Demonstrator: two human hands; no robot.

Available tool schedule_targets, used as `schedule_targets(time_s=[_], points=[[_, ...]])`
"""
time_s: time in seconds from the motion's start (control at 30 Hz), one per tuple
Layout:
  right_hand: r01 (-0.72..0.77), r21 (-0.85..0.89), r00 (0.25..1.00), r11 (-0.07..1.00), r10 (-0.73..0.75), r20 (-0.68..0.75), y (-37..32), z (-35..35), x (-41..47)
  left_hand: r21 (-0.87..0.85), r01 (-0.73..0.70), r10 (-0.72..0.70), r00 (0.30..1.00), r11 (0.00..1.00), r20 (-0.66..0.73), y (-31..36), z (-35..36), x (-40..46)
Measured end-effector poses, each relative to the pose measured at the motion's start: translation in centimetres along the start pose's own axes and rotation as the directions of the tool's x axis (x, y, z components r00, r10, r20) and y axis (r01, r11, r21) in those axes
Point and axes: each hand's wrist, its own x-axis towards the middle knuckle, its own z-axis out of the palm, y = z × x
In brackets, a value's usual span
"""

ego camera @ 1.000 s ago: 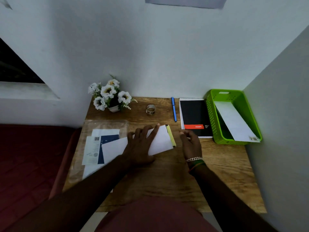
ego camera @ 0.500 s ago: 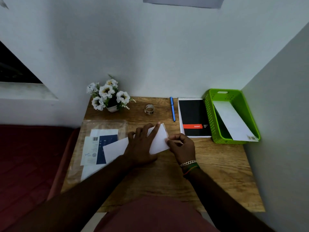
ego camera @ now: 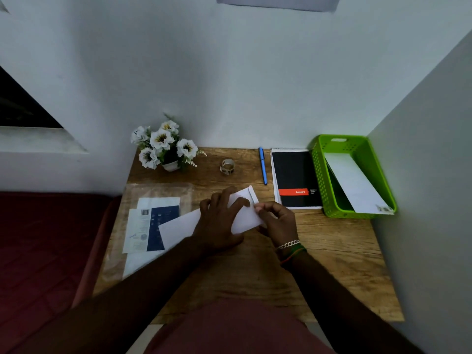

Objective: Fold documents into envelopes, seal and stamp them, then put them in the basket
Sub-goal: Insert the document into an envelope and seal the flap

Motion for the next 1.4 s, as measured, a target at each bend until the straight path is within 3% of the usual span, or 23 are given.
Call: schedule_targets(time_s=[0.1,0.27,0.4,0.47,0.53,0.63,0.7,0.77,0.93,1.07,1.17,1.27,1.33,1.4], points=[[-0.044,0.072,0.998,0.996,0.047,-0.033,0.0,0.0,-0.1,0.013,0.017,-0.016,1.000,1.000,-0.017,0.1,-0.2,0.1],[-0.038,0.026,0.997,0.999,0.039,-0.069,0.1,-0.1,0.0,-0.034,-0.011,0.010,0.999,0.999,-0.048,0.3,-0.4,0.3],[-0.139,0.204,0.979,0.969,0.165,-0.117,-0.7,-0.1,-0.1,-0.096,-0.022,0.017,0.998,0.995,-0.055,1.0,-1.2,0.5],[-0.115,0.267,0.968,0.957,0.168,-0.184,-1.5,-0.1,-0.1,-0.169,-0.046,0.027,0.993,0.985,-0.113,1.8,-2.2,0.4],[-0.018,0.307,0.957,0.952,0.105,-0.269,-2.7,-0.1,-0.3,-0.291,-0.074,-0.004,0.966,0.954,-0.259,2.9,-3.6,0.0],[0.321,0.128,0.883,0.938,-0.247,-0.399,-5.2,0.2,-1.3,-0.619,-0.121,-0.220,0.868,0.776,-0.446,5.1,-5.9,-0.4],[0.554,-0.048,0.761,0.831,-0.529,-0.375,-7.0,0.3,-2.7,-0.829,-0.139,-0.341,0.865,0.542,-0.368,7.5,-8.2,-0.6],[0.667,-0.109,0.688,0.737,-0.665,-0.291,-7.9,1.0,-3.7,-0.944,-0.125,-0.395,0.885,0.304,-0.245,8.9,-10.1,-1.0],[0.768,-0.208,0.599,0.606,-0.794,-0.103,-7.5,2.1,-4.6,-0.983,-0.070,-0.512,0.846,0.168,-0.148,9.1,-11.5,-2.2],[0.781,-0.174,0.610,0.600,-0.792,0.010,-7.5,1.8,-4.5,-0.999,0.037,-0.630,0.776,-0.003,0.031,6.6,-11.0,-2.0],[0.676,-0.179,0.691,0.715,-0.699,-0.185,-6.5,0.9,-3.0,-0.985,0.144,-0.683,0.710,-0.096,0.170,3.6,-9.9,-1.1],[0.437,-0.260,0.804,0.861,-0.503,-0.318,-2.5,-1.5,0.8,-0.944,0.238,-0.651,0.684,-0.230,0.331,0.1,-7.9,-0.5],[0.312,-0.397,0.869,0.863,-0.428,-0.249,0.9,-3.1,2.7,-0.918,0.339,-0.674,0.631,-0.205,0.384,-1.9,-6.0,-0.2],[0.258,-0.584,0.922,0.769,-0.376,-0.089,4.0,-3.9,3.2,-0.898,0.427,-0.743,0.565,-0.110,0.359,-3.3,-3.9,-0.1]])
